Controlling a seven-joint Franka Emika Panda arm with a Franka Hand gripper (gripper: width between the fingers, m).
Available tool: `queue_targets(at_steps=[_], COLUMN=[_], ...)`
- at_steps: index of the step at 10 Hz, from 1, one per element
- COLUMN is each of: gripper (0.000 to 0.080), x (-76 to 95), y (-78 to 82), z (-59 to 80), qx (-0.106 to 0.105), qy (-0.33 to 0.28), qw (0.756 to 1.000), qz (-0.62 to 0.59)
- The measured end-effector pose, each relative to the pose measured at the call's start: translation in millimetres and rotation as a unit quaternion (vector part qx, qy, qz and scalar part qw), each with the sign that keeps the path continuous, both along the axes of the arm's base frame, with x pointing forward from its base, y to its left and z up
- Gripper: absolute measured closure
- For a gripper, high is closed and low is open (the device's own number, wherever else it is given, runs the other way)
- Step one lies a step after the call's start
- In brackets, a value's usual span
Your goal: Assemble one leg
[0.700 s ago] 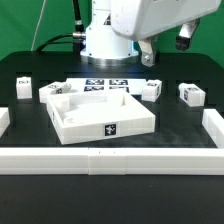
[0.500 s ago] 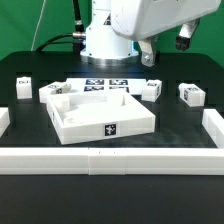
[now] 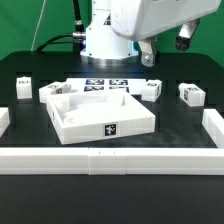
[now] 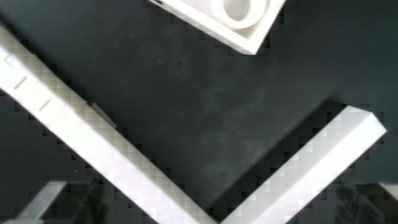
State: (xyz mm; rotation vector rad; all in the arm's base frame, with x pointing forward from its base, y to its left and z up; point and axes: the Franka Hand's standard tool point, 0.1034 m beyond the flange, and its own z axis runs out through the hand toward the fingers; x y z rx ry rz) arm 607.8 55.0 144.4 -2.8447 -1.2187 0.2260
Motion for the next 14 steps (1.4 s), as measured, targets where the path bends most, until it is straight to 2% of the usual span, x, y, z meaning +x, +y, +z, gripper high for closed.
queue_targets(at_steps=[2, 4, 7, 11, 12, 14], gripper=[0.0150, 0.0150, 0.0150, 0.0150, 0.0150, 0.0150], x=[-0.5, -27.6, -40.2, -42.0, -38.8, -38.8], y=[-4.1, -22.4, -38.4, -39.2, -44.0, -44.0], z=[-6.3, -22.6, -35.7, -36.7, -38.6, -38.6], qx=[0.009, 0.019, 0.026, 0.025, 0.028, 0.028], qy=[-0.022, -0.045, -0.042, -0.039, -0.056, -0.056], qw=[0.999, 0.993, 0.984, 0.987, 0.977, 0.977], qz=[0.040, 0.112, 0.170, 0.154, 0.206, 0.206])
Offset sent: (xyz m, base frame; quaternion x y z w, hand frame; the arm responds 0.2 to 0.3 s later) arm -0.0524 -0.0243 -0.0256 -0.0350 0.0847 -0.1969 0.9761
